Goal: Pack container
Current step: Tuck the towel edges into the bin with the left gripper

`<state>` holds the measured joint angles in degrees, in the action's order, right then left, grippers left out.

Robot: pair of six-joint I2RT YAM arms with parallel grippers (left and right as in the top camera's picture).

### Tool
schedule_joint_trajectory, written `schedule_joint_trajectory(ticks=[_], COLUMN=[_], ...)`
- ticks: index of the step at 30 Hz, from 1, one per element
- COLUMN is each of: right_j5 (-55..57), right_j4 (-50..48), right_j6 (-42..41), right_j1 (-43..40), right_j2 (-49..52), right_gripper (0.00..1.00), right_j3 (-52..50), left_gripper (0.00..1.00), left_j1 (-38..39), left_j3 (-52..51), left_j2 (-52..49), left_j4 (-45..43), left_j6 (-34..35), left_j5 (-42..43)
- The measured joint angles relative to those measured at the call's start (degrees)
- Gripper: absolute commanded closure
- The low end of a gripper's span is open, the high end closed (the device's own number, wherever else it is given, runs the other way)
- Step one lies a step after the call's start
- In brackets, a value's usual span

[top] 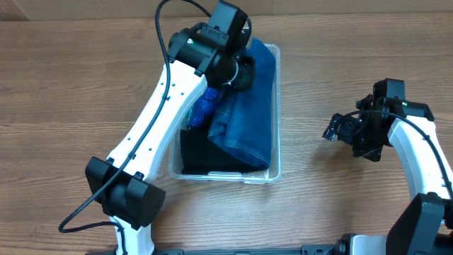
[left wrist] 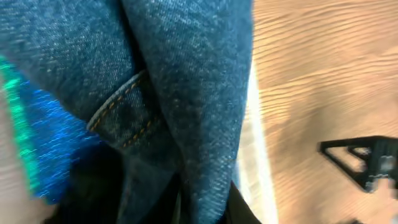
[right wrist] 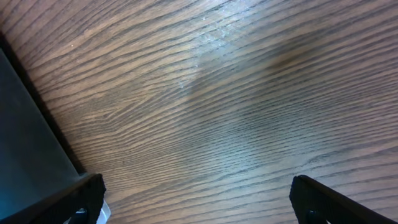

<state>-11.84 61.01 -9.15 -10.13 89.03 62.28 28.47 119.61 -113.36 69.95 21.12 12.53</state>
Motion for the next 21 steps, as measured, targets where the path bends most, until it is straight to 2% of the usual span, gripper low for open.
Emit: schedule_joint_trajectory(ticks=[2, 3, 6, 7, 8, 9, 10, 11, 15, 18, 21], right_j5=[0.04, 0.04, 0.02, 0.02, 0.02, 0.04, 0.02, 0.02, 0.04, 0.02, 0.02], right_j4=[0.00, 0.00, 0.00, 0.02, -0.04, -0.07, -0.13, -0.17, -0.22, -0.20, -0.22], right_j6=[-0.04, -0.02, -0.02, -0.07, -0.02, -0.02, -0.04, 0.00, 0.00, 0.00, 0.00], right_j1=[0.00, 0.00, 0.00, 0.00, 0.00, 0.00, 0.00, 0.00, 0.00, 0.00, 0.00], right_j2=[0.00, 0.00, 0.00, 0.00, 0.00, 0.00, 0.00, 0.00, 0.00, 0.00, 0.00], right_gripper=[0.00, 0.00, 0.00, 0.00, 0.00, 0.00, 0.00, 0.00, 0.00, 0.00, 0.00], right_j3=[0.00, 0.00, 0.00, 0.00, 0.00, 0.00, 0.00, 0.00, 0.00, 0.00, 0.00], left_gripper=[0.11, 0.06, 0.00, 0.07, 0.27, 0.73, 0.90, 0.96, 0.96, 0.96, 0.96], left_j1=[-2.12, -3.30, -7.54, -8.61, -9.14, -9.18, -8.66, -8.17, -4.66, -3.91, -4.31], left_j3=[-0.02, -0.07, 0.39, 1.73, 3.91, 6.34, 9.09, 9.70, 9.86, 6.80, 1.16], left_j2=[0.00, 0.00, 0.00, 0.00, 0.00, 0.00, 0.44, 1.01, 0.85, -5.77, -18.18], left_j4=[3.80, 5.22, 6.12, 6.25, 5.51, 3.19, -0.17, -1.99, -5.25, 0.44, 7.82], left_j6=[-2.05, -2.95, -6.71, -7.76, -8.24, -9.22, -10.54, -11.28, -13.66, -12.04, -5.88], left_j5=[-5.07, -8.04, -17.46, -19.82, -21.00, -21.14, -20.41, -19.63, -17.00, -14.60, -12.72])
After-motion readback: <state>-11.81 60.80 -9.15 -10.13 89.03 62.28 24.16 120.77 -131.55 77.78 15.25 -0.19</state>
